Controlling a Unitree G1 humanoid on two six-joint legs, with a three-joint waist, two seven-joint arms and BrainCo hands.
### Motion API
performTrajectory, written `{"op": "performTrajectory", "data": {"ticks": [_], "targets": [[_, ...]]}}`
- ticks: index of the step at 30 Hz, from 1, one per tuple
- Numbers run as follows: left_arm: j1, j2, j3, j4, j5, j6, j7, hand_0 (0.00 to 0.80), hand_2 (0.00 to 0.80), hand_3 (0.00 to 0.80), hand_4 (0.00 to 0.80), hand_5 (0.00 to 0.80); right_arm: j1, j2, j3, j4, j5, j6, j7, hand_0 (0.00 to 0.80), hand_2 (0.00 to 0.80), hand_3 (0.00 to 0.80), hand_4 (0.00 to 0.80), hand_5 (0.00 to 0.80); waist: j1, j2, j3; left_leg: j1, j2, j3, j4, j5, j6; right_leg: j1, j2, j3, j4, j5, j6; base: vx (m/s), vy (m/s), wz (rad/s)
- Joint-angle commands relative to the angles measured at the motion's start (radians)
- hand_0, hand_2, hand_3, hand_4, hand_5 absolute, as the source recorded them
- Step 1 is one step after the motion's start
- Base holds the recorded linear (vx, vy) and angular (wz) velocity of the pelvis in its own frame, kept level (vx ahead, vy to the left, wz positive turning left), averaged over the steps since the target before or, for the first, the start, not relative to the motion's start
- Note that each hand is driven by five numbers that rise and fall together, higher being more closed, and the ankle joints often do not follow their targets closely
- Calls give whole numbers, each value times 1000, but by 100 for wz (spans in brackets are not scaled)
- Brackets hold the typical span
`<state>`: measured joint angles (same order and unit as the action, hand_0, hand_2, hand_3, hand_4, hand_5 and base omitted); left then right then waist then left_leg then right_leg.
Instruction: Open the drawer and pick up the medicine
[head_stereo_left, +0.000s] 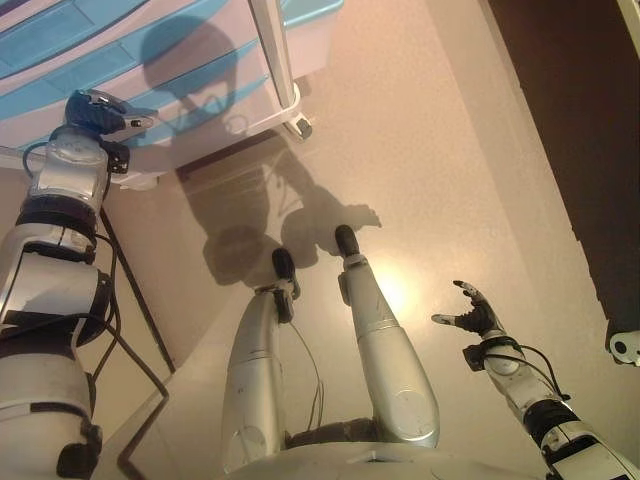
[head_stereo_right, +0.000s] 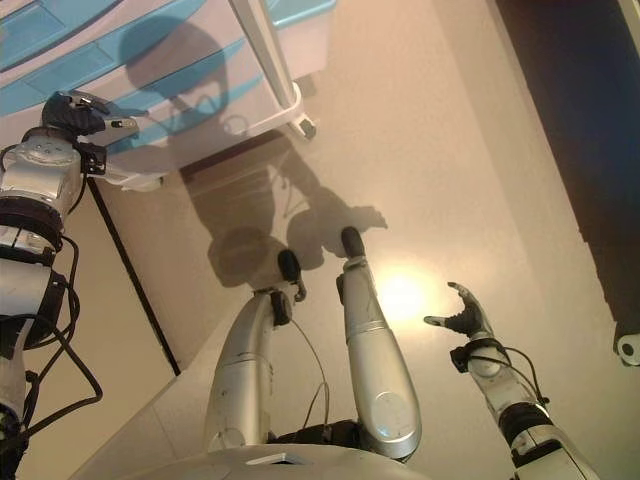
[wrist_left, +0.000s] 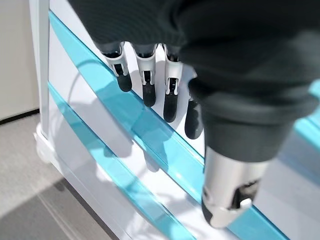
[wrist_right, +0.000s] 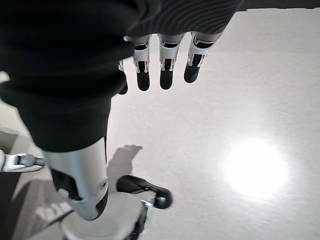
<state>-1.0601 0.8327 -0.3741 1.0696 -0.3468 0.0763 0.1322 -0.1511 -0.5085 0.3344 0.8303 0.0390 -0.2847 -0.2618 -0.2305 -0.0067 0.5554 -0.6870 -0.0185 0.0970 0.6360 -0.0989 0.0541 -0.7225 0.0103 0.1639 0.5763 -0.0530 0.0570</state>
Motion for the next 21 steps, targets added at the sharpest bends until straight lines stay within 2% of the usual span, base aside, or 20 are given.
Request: {"op": "performTrajectory", "data": {"ticks": [1, 4, 9, 14, 15, 20, 21], "targets": [[85, 50, 111, -29, -46, -86, -9, 0, 0, 0, 0, 0, 40, 30, 13, -30, 6, -20, -9, 0, 0, 0, 0, 0, 19, -13, -47, 145, -46, 39, -59, -134, 57, 91, 21, -30, -58, -11, -38, 28, -118, 3], [242, 13, 183, -75, -90, -137, -43, 0, 0, 0, 0, 0, 50, 47, 8, -21, -8, -24, 4, 0, 0, 0, 0, 0, 50, -14, -63, 196, -50, 27, -91, -131, 53, 151, 6, -46, -82, -19, -38, 38, -143, 2], [527, -118, 289, -158, -172, -259, -114, 0, 0, 0, 0, 0, 78, 87, -5, -4, 22, -36, 60, 0, 0, 0, 0, 0, 106, -14, -106, 316, -58, -18, -191, -98, 34, 288, -29, -94, -151, -32, -38, 58, -163, 10], [789, -335, 330, -193, -260, -351, -198, 0, 0, 0, 0, 0, 114, 136, -42, 52, 30, -54, 133, 0, 0, 0, 0, 0, 160, -14, -176, 447, -66, -68, -315, -50, 10, 447, -53, -148, -254, -30, -35, 44, -144, 26], [807, -354, 336, -190, -258, -351, -209, 0, 0, 0, 0, 0, 116, 139, -46, 59, 30, -54, 141, 0, 0, 0, 0, 0, 164, -13, -186, 458, -65, -73, -333, -41, 7, 461, -53, -153, -270, -25, -35, 31, -69, 32], [807, -354, 336, -190, -258, -351, -209, 0, 0, 0, 0, 0, 116, 139, -46, 59, 30, -54, 141, 0, 0, 0, 0, 0, 164, -13, -185, 459, -65, -73, -333, -41, 7, 461, -53, -153, -270, -25, -35, 28, -42, 18], [968, -483, 367, -36, -204, -293, -191, 0, 0, 0, 0, 0, 139, 177, -90, 156, 50, -43, 270, 0, 0, 0, 0, 0, 201, -15, -283, 593, -58, -111, -460, -1, -18, 618, -46, -193, -400, -8, -36, 173, -247, -3]]}}
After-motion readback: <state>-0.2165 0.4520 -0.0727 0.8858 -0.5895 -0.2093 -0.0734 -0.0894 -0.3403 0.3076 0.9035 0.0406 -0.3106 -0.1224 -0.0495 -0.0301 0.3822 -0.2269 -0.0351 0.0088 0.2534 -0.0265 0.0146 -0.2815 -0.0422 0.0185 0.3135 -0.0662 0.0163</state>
